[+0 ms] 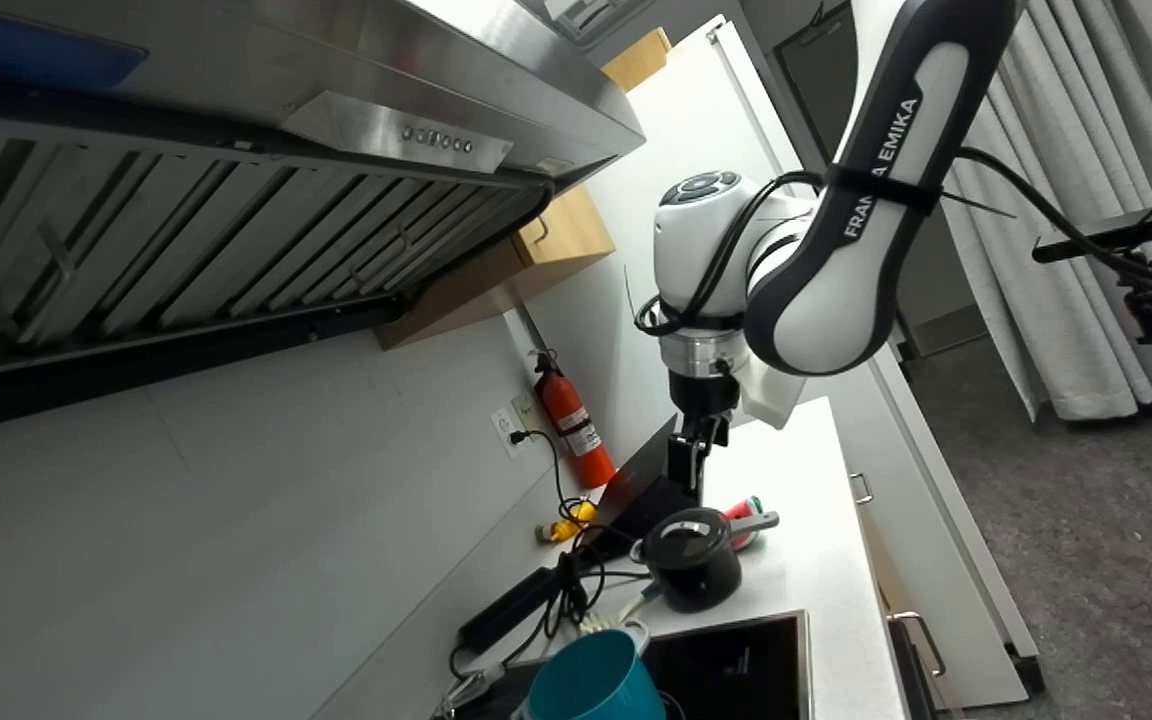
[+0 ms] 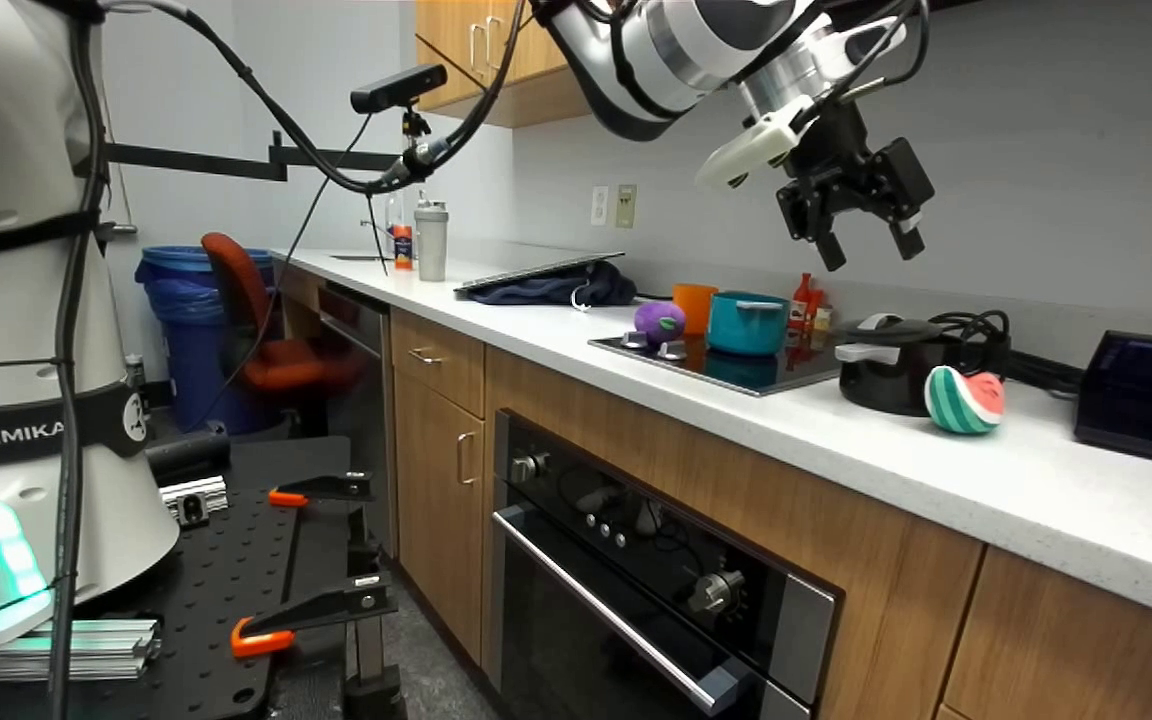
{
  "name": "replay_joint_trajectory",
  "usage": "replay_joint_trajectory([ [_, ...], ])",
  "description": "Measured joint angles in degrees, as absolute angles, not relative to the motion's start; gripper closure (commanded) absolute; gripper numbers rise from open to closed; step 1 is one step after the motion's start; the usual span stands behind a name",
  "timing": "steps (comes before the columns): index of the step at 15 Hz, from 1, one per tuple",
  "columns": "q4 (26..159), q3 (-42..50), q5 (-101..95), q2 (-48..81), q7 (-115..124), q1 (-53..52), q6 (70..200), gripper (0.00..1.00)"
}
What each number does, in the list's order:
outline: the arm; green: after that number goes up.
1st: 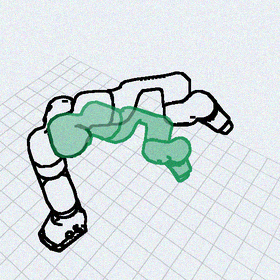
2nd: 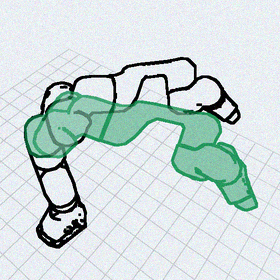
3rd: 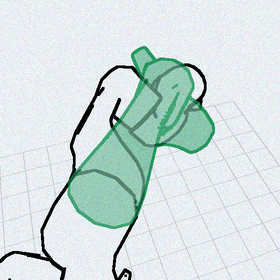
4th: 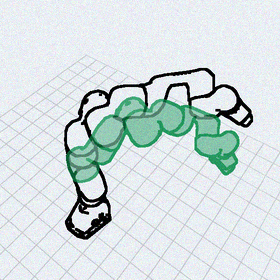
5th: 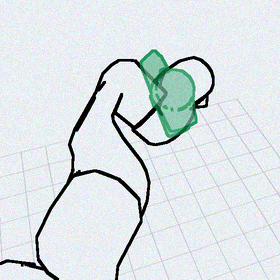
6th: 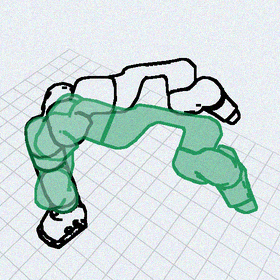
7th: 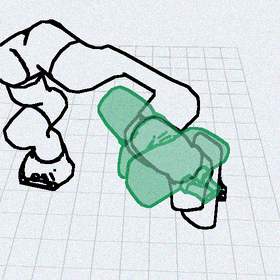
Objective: Put the watermelon plush toy on the counter and close the pot
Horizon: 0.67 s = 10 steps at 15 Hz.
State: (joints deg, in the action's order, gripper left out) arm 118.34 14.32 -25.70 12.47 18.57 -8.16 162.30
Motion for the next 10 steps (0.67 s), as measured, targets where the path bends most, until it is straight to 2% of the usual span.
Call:
replay_joint_trajectory([
  [10,134.06,9.61,-24.26,-4.04,16.12,-8.49,158.87,0.0],
])
